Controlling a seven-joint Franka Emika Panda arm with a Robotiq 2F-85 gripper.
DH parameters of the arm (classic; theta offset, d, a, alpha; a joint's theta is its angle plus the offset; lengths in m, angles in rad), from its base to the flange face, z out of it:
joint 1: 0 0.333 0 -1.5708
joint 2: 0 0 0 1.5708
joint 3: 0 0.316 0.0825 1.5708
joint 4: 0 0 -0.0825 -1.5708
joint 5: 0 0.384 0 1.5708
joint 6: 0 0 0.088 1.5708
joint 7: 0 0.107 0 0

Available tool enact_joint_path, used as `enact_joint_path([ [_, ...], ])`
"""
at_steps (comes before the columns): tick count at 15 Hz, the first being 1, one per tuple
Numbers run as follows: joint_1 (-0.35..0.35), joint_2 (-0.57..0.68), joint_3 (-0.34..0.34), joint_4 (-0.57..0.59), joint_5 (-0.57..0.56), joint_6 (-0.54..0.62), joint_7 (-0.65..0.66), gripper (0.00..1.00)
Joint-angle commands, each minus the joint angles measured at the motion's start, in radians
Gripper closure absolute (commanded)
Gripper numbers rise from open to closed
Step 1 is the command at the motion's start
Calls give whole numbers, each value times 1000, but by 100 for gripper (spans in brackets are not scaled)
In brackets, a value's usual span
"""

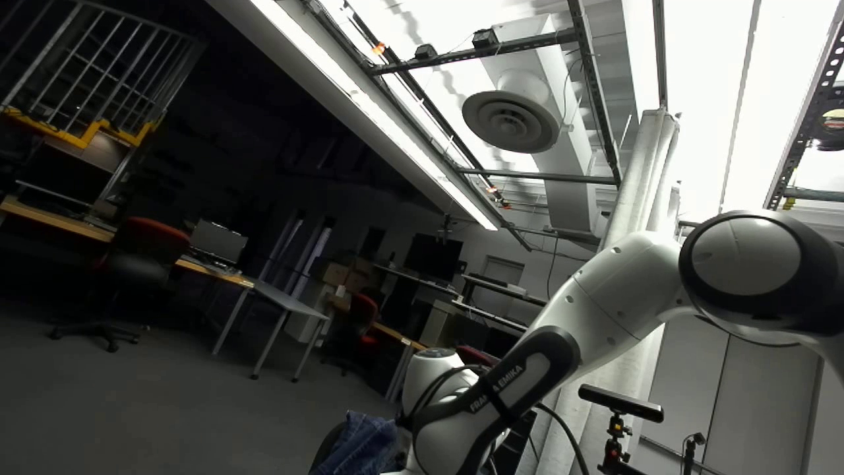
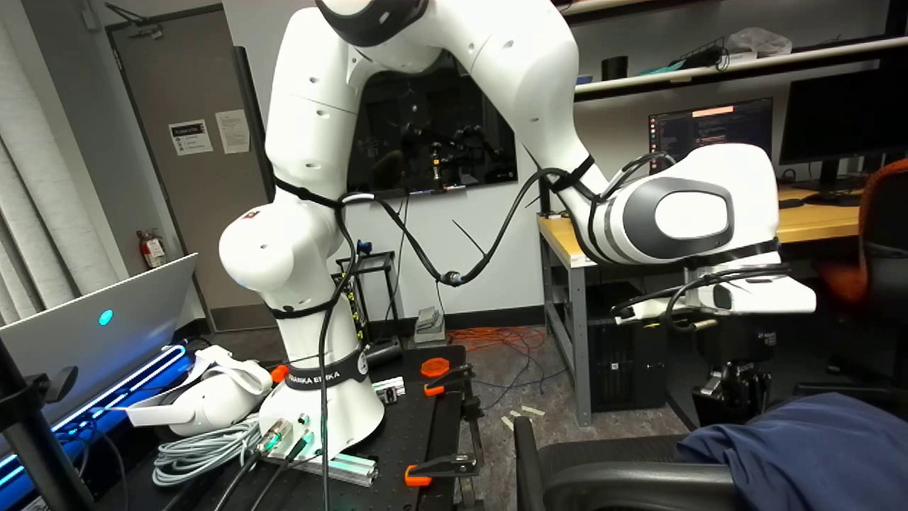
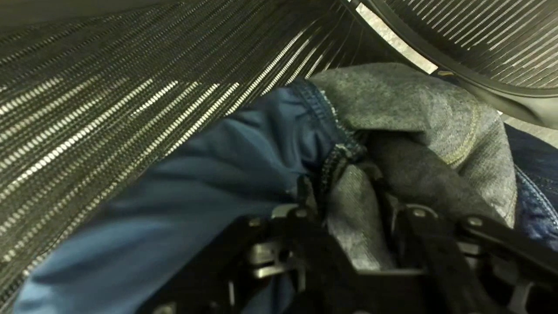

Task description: Move the denim jacket from the back rest to the seat of the chair

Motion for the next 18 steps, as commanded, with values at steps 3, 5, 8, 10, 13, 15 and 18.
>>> enact_joint_path([
  [3, 34, -77, -39, -4, -76, 46, 4, 100],
  [5, 40, -131, -28, -19, -98, 64, -10, 99],
  [8, 51, -249, 12, -79, -129, 112, -53, 98],
  [10, 59, -348, 51, -150, -145, 125, -83, 98],
  [13, 42, -492, 123, -264, -142, 129, -157, 98],
  [15, 27, -561, 164, -321, -117, 137, -228, 98],
  [18, 6, -642, 204, -386, -59, 153, -370, 98],
])
